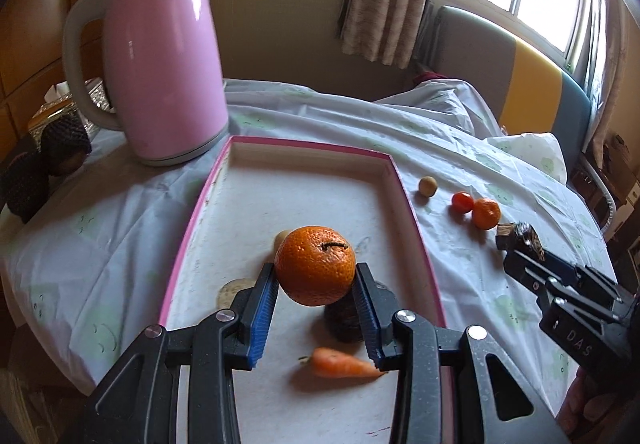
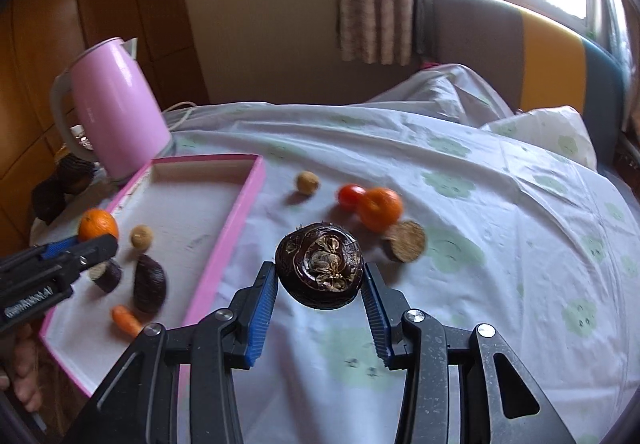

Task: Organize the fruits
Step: 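Carry the orange and dark fruit into the tray and open both grippers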

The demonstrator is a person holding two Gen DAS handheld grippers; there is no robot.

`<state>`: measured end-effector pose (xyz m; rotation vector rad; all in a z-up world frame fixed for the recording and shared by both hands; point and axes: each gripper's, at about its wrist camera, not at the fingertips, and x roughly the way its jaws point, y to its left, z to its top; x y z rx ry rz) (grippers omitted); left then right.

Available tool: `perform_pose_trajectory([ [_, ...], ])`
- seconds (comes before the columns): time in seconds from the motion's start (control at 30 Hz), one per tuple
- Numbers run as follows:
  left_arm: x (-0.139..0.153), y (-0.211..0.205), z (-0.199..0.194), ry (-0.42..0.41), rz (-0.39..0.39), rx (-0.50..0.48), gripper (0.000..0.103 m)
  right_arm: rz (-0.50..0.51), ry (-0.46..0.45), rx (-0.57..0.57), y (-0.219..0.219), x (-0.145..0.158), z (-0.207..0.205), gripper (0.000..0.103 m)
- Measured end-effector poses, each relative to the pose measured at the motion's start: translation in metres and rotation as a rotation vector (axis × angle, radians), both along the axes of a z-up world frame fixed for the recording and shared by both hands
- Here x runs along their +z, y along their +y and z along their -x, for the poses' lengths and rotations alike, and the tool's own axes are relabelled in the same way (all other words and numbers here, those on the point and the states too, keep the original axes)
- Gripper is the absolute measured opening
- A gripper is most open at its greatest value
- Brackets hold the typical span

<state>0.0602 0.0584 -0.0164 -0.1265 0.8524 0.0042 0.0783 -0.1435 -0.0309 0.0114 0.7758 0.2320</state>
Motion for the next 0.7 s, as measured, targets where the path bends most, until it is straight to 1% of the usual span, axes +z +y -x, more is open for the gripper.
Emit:
perform_pose_trajectory([
  [0.2, -0.005, 0.013, 0.008, 0.019, 0.024, 0.026, 0.04, -0.054, 0.021, 0.098, 0.041, 0.01, -0.016, 0.043],
  [0.27, -0.003, 0.015, 0.011, 0.006, 0.018, 0.034, 0.04, -0.068, 0.027, 0.126, 0.056, 0.014, -0.024, 0.043],
  [0.37, 0.0, 0.018, 0.013, -0.003, 0.006, 0.047, 0.044, -0.076, 0.031, 0.174, 0.077, 0.016, -0.032, 0.044],
  [0.4, 0.001, 0.02, 0.014, -0.006, 0.009, 0.055, 0.044, -0.073, 0.024, 0.18, 0.081, 0.017, -0.033, 0.046],
  [0.43, 0.002, 0.021, 0.014, -0.007, 0.013, 0.058, 0.044, -0.072, 0.017, 0.184, 0.086, 0.018, -0.033, 0.051],
  [0.53, 0.003, 0.024, 0.014, -0.011, 0.017, 0.065, 0.044, -0.072, 0.008, 0.194, 0.093, 0.018, -0.03, 0.051],
  [0.7, 0.005, 0.024, 0.016, -0.026, 0.025, 0.063, 0.044, -0.065, 0.022, 0.183, 0.09, 0.012, -0.019, 0.051],
])
